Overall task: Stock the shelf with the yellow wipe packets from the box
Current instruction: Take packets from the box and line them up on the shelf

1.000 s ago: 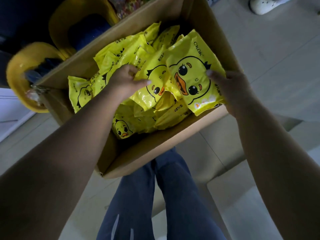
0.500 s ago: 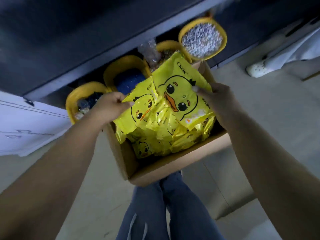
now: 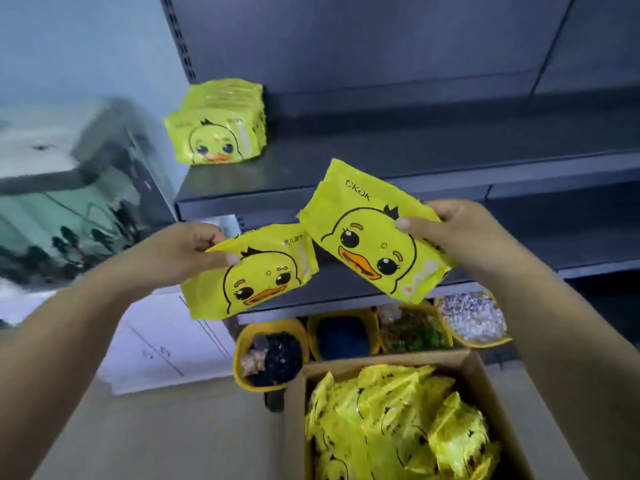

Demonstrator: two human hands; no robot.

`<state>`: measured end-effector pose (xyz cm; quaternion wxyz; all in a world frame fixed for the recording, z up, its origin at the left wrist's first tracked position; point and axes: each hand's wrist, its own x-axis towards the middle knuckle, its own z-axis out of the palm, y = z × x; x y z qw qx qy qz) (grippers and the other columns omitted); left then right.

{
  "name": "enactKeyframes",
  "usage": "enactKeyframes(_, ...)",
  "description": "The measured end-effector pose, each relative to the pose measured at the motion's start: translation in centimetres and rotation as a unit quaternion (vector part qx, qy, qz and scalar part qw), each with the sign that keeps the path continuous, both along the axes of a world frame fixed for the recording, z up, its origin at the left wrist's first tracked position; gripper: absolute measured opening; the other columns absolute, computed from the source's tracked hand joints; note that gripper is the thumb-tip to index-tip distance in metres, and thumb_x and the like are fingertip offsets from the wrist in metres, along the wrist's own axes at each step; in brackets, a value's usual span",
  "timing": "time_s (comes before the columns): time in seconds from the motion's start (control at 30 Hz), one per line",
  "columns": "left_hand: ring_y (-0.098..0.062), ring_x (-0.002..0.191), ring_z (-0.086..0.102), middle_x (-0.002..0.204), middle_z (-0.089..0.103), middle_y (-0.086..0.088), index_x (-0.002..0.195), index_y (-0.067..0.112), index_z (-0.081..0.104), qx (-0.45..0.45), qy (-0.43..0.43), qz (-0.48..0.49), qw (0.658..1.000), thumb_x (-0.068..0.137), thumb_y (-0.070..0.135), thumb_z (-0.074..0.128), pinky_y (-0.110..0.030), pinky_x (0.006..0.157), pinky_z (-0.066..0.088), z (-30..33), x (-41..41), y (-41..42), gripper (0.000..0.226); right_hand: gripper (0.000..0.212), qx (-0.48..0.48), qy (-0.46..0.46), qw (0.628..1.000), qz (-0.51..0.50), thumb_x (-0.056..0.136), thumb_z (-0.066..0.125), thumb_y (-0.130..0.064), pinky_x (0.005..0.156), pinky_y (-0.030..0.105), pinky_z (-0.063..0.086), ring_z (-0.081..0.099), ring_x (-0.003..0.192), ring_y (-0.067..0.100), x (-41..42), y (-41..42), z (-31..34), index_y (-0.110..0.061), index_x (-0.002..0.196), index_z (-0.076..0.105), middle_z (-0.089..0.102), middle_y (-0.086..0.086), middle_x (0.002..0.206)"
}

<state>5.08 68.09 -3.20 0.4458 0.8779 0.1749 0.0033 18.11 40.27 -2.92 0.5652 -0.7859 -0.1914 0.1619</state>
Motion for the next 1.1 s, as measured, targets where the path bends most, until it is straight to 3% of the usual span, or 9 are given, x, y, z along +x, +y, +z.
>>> enactKeyframes(0.13, 0.004, 0.040, 0.048, 0.046, 0.059, 0.014, 0.069, 0.008, 0.056, 0.024, -0.058, 0.004, 0.998, 0.082, 0.007, 0.063, -0.005, 0.042, 0.035, 3.6, -0.8, 4.7, 0.015, 0.014, -0.008, -0.038, 0.998, 0.058, 0.080, 0.067, -0.015, 0.041, 0.013, 0.047, 0.058, 0.041, 0.003, -0.6, 3.7, 4.4, -0.017, 0.066, 0.064, 0.064, -0.007, 0.048)
enactKeyframes(0.37, 0.004, 0.049, 0.054, 0.056, 0.065, 0.013, 0.074, 0.012, 0.059, -0.011, -0.105, -0.020, 0.994, 0.083, 0.004, 0.061, -0.008, 0.052, 0.043, 5.4, 3.3, 13.5, 0.012, 0.016, -0.042, -0.073, 0.994, 0.075, 0.077, 0.069, -0.015, 0.042, 0.017, 0.049, 0.060, 0.042, 0.010, 0.2, 11.1, 7.6, -0.016, 0.061, 0.065, 0.065, -0.002, 0.050)
enactKeyframes(0.43, -0.002, 0.060, 0.055, 0.064, 0.066, 0.010, 0.075, 0.012, 0.060, -0.006, -0.102, -0.043, 0.994, 0.083, 0.007, 0.062, -0.015, 0.063, 0.043, 5.8, 6.0, 15.8, 0.010, 0.013, -0.050, -0.076, 0.994, 0.063, 0.077, 0.069, -0.015, 0.042, 0.017, 0.049, 0.060, 0.043, 0.010, 0.9, 12.6, 8.2, -0.014, 0.064, 0.067, 0.065, -0.002, 0.051)
enactKeyframes(0.5, -0.009, 0.069, 0.050, 0.073, 0.062, 0.002, 0.076, 0.013, 0.061, 0.012, -0.098, -0.063, 0.993, 0.082, 0.011, 0.064, -0.025, 0.071, 0.036, 6.1, 9.0, 18.2, 0.008, 0.010, -0.050, -0.091, 0.994, 0.040, 0.076, 0.070, -0.014, 0.043, 0.015, 0.048, 0.059, 0.045, 0.007, 1.8, 13.8, 8.5, -0.012, 0.067, 0.068, 0.066, -0.003, 0.053)
enactKeyframes(0.67, -0.011, 0.063, 0.040, 0.067, 0.046, 0.003, 0.075, 0.012, 0.060, 0.139, -0.055, -0.118, 0.982, 0.083, 0.022, 0.066, -0.018, 0.056, 0.030, 5.6, 15.7, 21.1, 0.014, 0.008, -0.062, -0.088, 0.994, -0.012, 0.074, 0.071, -0.016, 0.047, 0.015, 0.048, 0.060, 0.049, 0.006, 3.6, 15.5, 8.2, -0.010, 0.069, 0.069, 0.067, -0.002, 0.056)
enactKeyframes(0.83, -0.014, 0.067, 0.044, 0.067, 0.050, 0.005, 0.074, 0.019, 0.058, 0.220, -0.088, -0.117, 0.964, 0.084, 0.024, 0.065, -0.019, 0.058, 0.032, 4.4, 18.2, 22.6, 0.013, 0.006, -0.099, -0.059, 0.993, -0.032, 0.074, 0.072, -0.017, 0.048, 0.017, 0.049, 0.062, 0.050, 0.008, 4.7, 16.5, 7.0, -0.013, 0.071, 0.070, 0.069, -0.001, 0.058)
enactKeyframes(0.97, -0.014, 0.083, 0.051, 0.082, 0.060, 0.003, 0.091, 0.015, 0.065, 0.193, -0.144, -0.052, 0.969, 0.080, 0.023, 0.070, -0.013, 0.064, 0.034, 3.2, 18.3, 23.5, 0.015, 0.006, -0.108, -0.048, 0.993, -0.022, 0.076, 0.071, -0.018, 0.049, 0.016, 0.049, 0.062, 0.050, 0.006, 5.7, 17.5, 6.2, -0.014, 0.072, 0.071, 0.070, -0.002, 0.059)
enactKeyframes(1.1, -0.019, 0.095, 0.054, 0.098, 0.056, -0.003, 0.106, 0.011, 0.062, 0.167, -0.193, 0.045, 0.966, 0.074, 0.024, 0.076, -0.022, 0.077, 0.037, 2.2, 18.1, 23.4, 0.037, 0.009, -0.125, -0.045, 0.991, 0.002, 0.077, 0.070, -0.020, 0.051, 0.017, 0.050, 0.062, 0.050, 0.005, 6.9, 19.1, 6.1, -0.011, 0.077, 0.071, 0.069, -0.004, 0.059)
